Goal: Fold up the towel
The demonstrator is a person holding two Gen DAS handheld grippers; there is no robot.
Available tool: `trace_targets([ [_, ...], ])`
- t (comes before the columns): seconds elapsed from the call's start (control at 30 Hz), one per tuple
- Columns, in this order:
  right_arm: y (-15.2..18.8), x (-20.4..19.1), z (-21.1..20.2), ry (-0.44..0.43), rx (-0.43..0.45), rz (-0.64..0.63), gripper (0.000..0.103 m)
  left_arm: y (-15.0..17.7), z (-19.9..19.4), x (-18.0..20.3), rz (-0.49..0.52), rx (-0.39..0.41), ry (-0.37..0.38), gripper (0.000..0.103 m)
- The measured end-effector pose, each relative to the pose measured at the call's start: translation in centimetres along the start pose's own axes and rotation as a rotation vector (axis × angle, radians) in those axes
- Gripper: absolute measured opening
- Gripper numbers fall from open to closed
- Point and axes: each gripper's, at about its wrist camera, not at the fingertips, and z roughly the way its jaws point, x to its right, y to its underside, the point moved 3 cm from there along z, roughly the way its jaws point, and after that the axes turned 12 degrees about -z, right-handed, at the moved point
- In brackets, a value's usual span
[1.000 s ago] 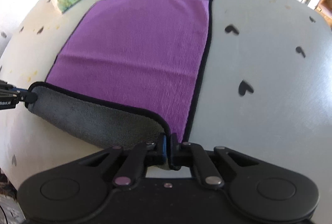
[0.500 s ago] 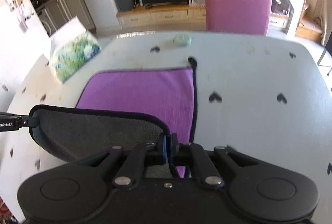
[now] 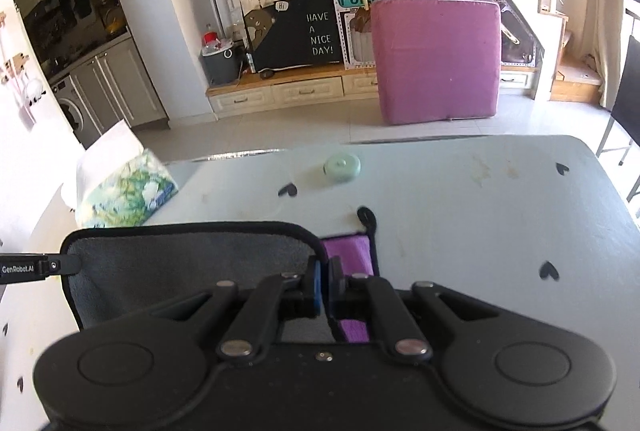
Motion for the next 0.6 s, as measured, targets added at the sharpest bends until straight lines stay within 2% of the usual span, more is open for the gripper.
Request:
trace_targets([
  [0.27,-2.0,0.0,4.5,0.013,-0.008,0.004,0.004,-1.3,4.2,0.9,0.058,-0.01,-0.019,0.005],
  [0.6,-1.8,1.3,8.6,0.06,-0.043,0.029,0.004,-1.8,9.2,0.9,0.021,-0.046,-0.025,0.005],
])
